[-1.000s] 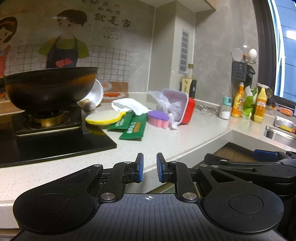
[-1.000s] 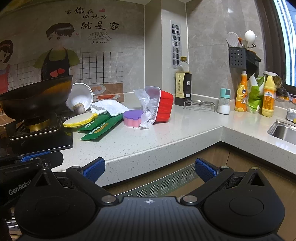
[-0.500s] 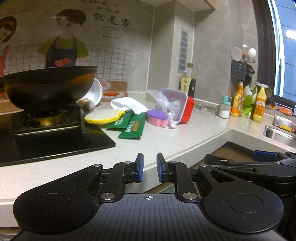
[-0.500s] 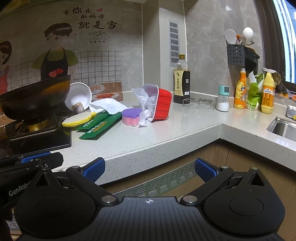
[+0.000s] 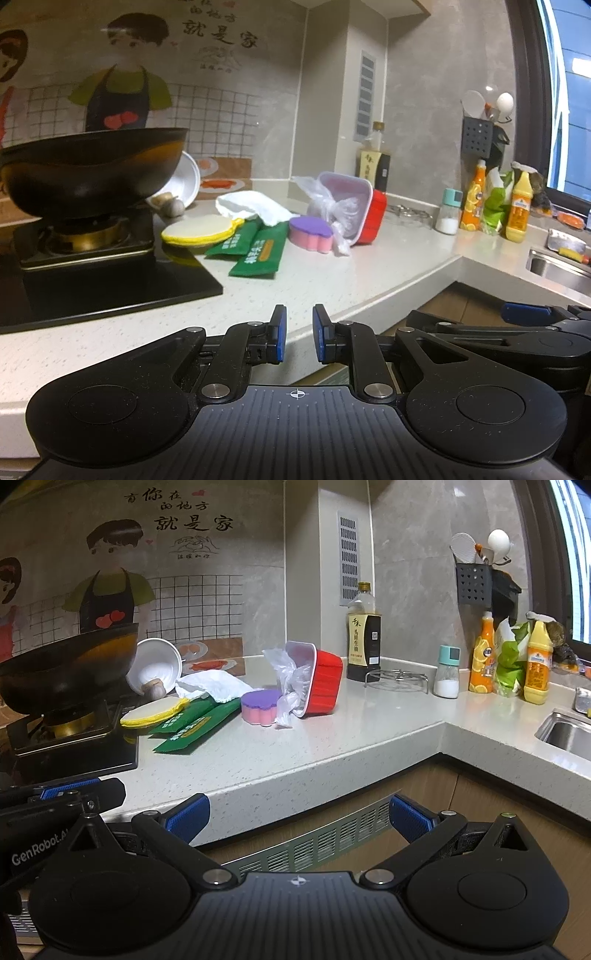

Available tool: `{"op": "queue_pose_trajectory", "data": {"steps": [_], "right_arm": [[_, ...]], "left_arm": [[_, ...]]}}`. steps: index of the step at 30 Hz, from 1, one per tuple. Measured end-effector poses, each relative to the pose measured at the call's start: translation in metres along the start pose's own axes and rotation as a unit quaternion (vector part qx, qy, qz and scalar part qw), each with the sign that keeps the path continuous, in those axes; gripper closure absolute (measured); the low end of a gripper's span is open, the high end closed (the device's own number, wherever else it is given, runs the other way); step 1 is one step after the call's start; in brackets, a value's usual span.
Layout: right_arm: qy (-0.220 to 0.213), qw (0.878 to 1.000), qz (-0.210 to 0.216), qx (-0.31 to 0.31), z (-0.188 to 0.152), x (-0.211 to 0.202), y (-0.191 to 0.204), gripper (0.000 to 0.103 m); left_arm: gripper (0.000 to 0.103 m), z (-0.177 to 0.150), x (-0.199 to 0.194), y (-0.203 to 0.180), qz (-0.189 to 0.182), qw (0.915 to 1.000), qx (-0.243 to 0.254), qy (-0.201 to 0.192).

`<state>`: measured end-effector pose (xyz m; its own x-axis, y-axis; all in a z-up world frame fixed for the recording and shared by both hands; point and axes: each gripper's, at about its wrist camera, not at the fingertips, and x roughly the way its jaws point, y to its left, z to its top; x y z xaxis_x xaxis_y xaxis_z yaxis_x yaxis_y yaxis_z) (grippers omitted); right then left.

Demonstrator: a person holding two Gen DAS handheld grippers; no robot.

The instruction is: Collect trash

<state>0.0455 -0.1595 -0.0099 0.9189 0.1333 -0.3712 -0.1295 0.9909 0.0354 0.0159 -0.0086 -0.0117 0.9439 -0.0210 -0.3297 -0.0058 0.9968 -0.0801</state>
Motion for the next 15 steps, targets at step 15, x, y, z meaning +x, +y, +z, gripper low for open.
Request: {"op": "queue_pose_trajectory", "data": {"steps": [15], "right_arm": [[0.083, 0.996, 0.043, 0.016, 0.061, 0.085, -0.047, 0.000]], "left_arm": [[0.084, 0.057, 0.076, 0.030, -0.105, 0.9883, -0.096, 0.054]]}}
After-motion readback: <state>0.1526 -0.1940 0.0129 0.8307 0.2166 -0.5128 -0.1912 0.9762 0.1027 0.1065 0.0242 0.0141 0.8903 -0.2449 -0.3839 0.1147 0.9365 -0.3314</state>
